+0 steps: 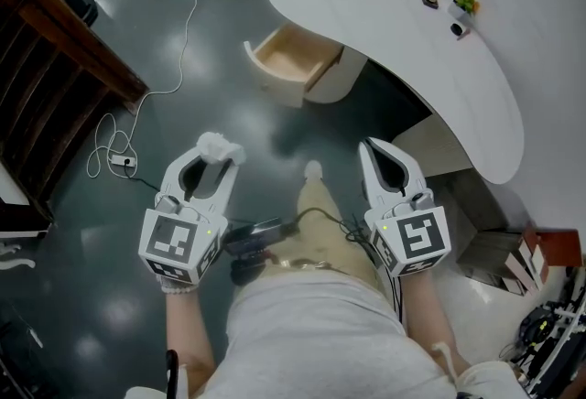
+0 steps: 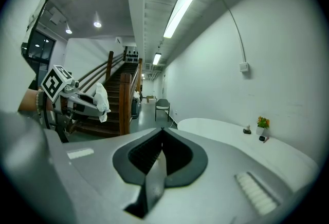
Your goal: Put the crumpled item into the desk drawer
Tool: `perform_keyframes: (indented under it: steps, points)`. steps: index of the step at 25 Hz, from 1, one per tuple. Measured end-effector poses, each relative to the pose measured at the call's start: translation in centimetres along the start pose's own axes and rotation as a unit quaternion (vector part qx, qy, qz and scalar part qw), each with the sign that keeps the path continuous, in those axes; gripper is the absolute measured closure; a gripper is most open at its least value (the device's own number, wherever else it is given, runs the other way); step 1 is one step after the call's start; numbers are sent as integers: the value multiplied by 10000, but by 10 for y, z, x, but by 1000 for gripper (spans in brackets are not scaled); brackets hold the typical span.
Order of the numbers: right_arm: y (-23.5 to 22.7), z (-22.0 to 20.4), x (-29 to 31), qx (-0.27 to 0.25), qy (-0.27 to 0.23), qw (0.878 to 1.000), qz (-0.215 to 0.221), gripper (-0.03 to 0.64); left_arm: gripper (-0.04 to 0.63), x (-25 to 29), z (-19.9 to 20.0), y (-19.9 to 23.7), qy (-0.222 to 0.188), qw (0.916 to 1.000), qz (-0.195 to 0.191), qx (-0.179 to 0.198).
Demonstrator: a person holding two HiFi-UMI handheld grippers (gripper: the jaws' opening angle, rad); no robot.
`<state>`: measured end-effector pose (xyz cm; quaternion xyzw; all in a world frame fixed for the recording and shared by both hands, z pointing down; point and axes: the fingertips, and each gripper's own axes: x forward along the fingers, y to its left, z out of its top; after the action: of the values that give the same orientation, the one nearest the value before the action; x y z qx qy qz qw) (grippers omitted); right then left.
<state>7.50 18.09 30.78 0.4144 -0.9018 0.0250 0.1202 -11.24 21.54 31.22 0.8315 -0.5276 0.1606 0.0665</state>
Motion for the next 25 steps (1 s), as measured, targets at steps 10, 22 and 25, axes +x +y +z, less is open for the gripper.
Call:
perform_keyframes:
  steps: [10,22,25]
  points:
    - [-29,2,46,1,34,9999,153,612,474,41,11,25,12,10000,64,-14]
    - [-82,13,120,30,73,9991,420,612,474,110,29,59,143,9997,175,-54]
    - [-94,17,139,13,95,9985,530,612,474,125,33,69,169,9995,260,-112]
